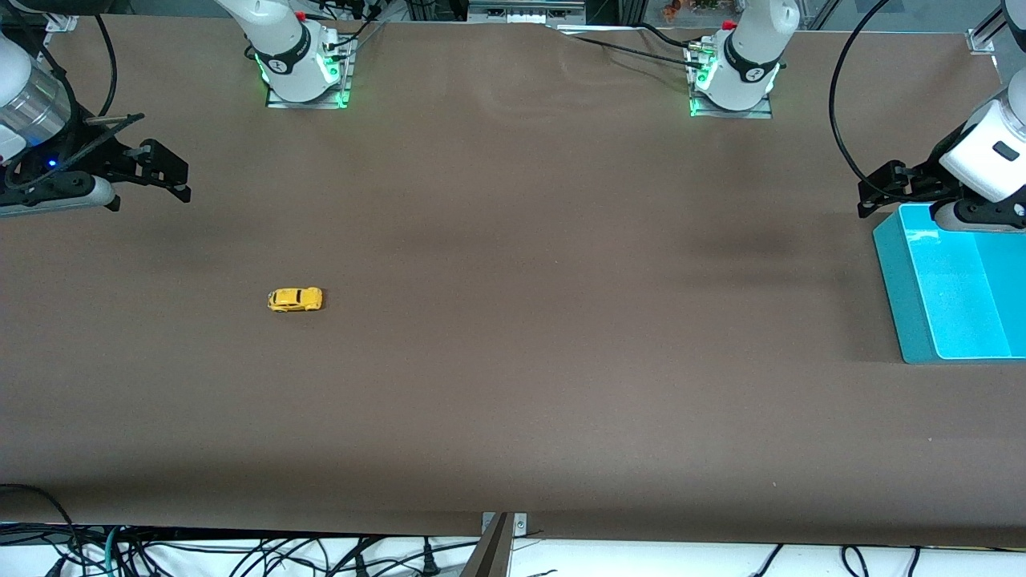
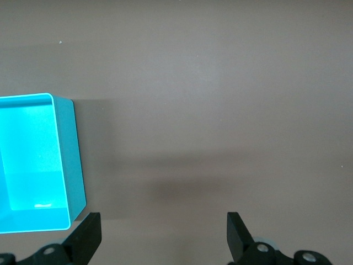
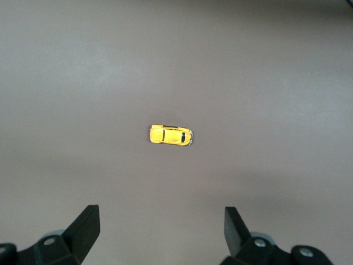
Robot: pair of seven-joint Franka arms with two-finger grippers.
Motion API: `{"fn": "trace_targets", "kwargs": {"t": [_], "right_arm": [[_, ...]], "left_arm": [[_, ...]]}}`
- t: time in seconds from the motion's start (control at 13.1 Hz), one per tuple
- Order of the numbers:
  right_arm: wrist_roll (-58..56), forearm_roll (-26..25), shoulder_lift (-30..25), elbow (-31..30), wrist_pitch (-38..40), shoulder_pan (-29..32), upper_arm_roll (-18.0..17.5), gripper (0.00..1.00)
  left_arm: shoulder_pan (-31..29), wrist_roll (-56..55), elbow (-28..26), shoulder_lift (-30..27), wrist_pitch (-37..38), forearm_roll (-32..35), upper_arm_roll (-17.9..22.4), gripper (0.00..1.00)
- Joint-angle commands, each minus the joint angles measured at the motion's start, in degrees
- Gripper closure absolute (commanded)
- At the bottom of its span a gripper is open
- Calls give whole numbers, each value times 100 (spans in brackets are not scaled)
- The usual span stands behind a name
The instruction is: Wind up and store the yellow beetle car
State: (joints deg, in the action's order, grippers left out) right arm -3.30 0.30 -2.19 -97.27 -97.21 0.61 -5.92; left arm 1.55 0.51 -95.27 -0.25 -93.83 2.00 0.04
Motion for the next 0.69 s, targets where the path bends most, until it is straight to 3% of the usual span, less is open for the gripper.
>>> {"fn": "trace_targets", "kwargs": {"t": [0.0,0.61], "right_arm": [[119,111,16,138,211,-17,21,0],[84,111,16,147,212,-17,12,0]], "left_arm": [[-23,-34,193,78,137,-77,-13,0],[-23,-25,193,78,145,-77,-4,0]]}}
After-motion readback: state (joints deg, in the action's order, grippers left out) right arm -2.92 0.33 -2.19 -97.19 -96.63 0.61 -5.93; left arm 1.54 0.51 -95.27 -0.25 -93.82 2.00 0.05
